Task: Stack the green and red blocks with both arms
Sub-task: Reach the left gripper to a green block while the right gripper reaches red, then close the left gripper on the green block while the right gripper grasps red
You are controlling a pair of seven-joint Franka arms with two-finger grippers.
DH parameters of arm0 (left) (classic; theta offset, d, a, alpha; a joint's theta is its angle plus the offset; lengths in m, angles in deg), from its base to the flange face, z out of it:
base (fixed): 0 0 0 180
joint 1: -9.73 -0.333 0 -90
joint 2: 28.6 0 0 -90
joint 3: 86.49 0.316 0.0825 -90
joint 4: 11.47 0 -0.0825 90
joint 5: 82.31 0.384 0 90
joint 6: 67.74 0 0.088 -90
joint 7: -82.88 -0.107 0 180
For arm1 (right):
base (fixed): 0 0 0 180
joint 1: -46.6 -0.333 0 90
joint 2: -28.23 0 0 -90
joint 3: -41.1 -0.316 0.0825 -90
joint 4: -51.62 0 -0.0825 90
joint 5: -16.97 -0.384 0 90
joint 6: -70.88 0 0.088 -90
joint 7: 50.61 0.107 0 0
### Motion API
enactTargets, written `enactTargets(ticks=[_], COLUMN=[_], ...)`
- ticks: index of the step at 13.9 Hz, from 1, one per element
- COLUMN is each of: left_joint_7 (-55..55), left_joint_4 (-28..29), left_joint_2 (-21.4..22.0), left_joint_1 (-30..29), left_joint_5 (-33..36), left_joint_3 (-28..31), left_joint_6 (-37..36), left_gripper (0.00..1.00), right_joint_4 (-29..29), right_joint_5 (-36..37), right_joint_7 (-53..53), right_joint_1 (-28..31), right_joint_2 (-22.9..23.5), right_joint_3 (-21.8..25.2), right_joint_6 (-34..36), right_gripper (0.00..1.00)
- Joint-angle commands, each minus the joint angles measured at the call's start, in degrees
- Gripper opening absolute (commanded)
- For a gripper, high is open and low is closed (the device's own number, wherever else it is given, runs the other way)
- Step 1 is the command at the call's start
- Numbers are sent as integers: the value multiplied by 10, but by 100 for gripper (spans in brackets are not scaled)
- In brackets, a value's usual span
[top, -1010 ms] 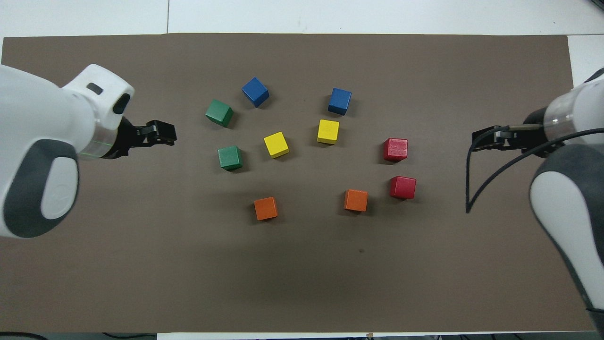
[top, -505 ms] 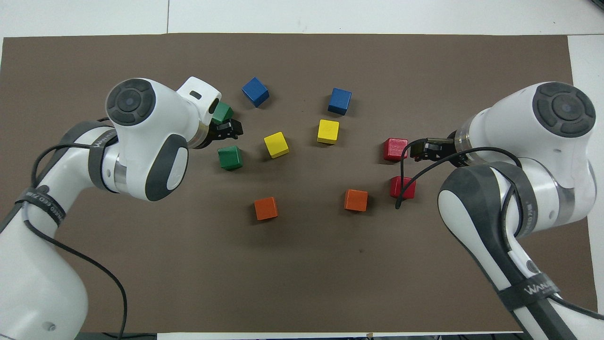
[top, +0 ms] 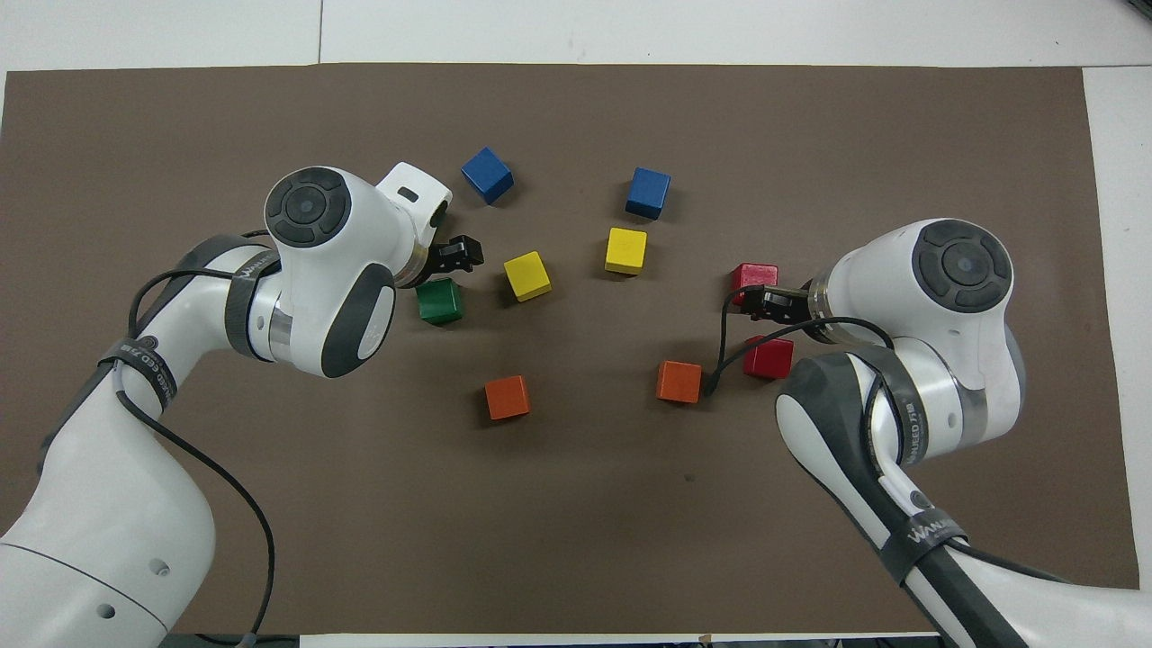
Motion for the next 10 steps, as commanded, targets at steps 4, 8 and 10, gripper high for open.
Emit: enactTargets(ticks=[4,8,10], left_joint_7=[35,37,37], left_joint_4=[27,39,43], left_joint_2=[8,13,13], left_joint_1=[28,32,32], left_joint_5=[13,13,14], left_joint_3=[9,9,9], left_joint_6=[-7,-7,-2], left_gripper=[100,100,95], right_joint_4=[-33,-68,-73], right_joint_5=[-3,-3,-3], right_joint_7=[53,54,52], right_joint_1=[-10,-9,-10], right_joint_2=[10,6,4], right_joint_3=[2,2,2], right_joint_6=[-33,-66,-67], right_gripper=[100,100,100])
